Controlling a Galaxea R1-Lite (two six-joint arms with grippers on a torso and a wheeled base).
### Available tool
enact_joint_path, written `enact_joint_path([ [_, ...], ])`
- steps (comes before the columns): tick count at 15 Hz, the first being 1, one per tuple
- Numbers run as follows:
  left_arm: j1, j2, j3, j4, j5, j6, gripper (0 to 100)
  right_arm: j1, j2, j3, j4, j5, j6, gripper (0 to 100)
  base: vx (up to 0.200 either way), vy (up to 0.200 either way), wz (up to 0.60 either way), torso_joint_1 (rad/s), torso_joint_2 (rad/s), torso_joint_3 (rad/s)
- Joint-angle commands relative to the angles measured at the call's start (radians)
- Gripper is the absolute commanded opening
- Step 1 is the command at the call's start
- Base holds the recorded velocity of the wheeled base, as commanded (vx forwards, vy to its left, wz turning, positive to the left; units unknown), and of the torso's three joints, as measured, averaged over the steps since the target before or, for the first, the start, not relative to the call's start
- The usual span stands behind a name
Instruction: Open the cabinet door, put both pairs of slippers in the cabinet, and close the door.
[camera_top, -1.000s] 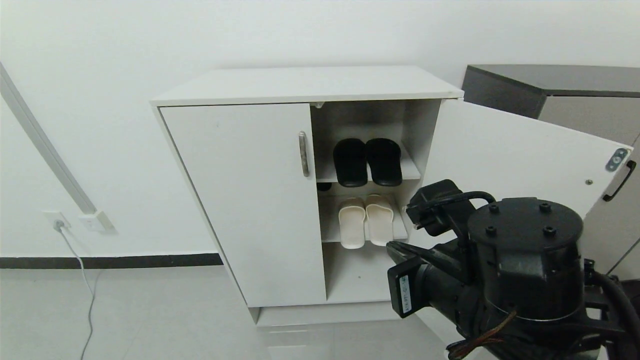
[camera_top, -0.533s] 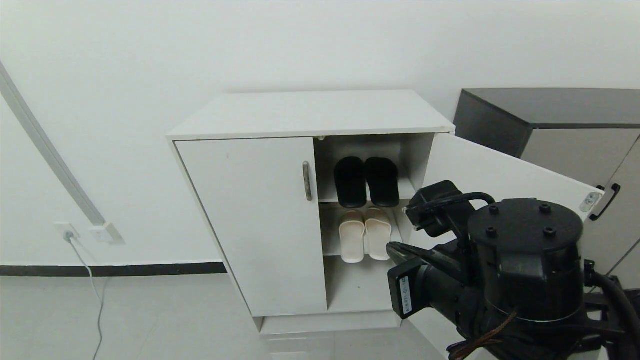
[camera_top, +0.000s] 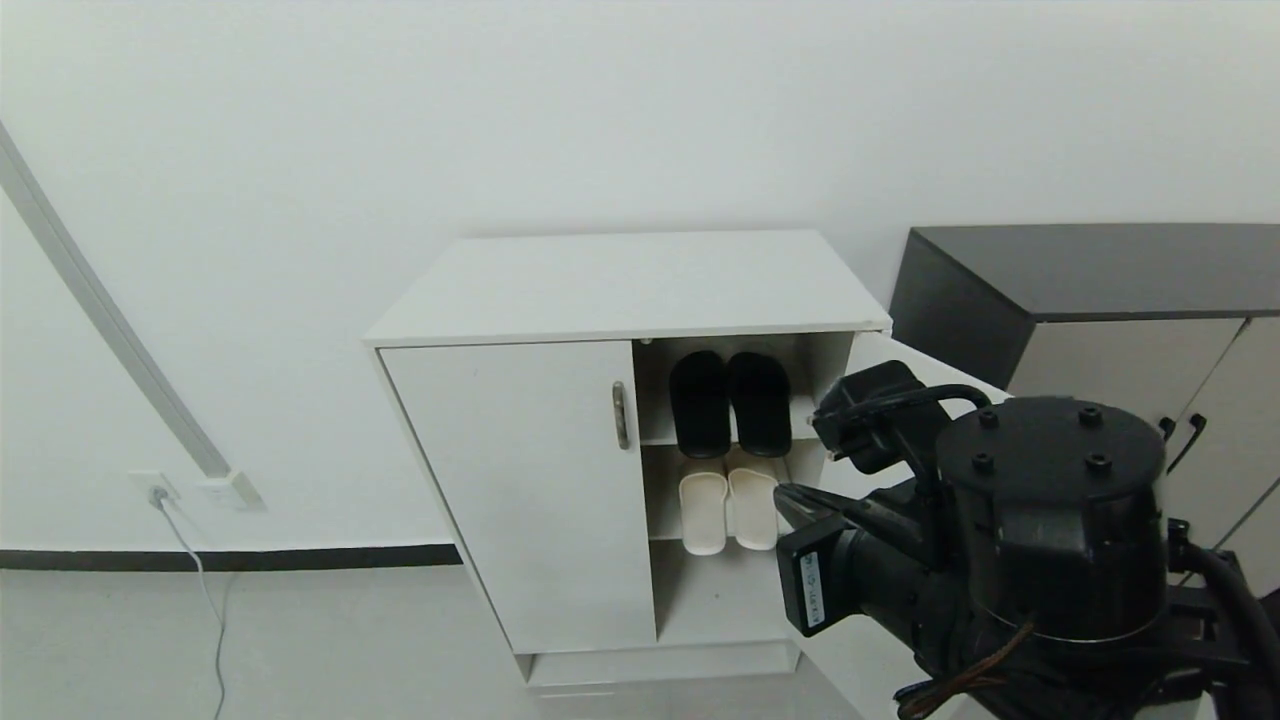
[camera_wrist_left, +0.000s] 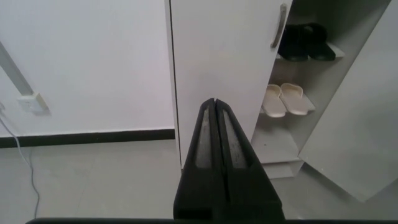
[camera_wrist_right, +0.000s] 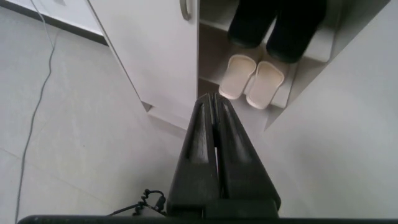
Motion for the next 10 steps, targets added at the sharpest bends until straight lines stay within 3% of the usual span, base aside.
enact_joint_path([
  [1,0.000,0.001,0.000,0.000,0.000,0.000,0,0.001,0.001,0.000,-0.001,0.000,0.000,0,0.000,0.000,0.00,0.232,-0.53,-0.310],
  [10,0.000,0.001,0.000,0.000,0.000,0.000,0,-0.001,0.001,0.001,0.001,0.000,0.000,0,0.000,0.000,0.00,0.244,-0.57,-0.323],
])
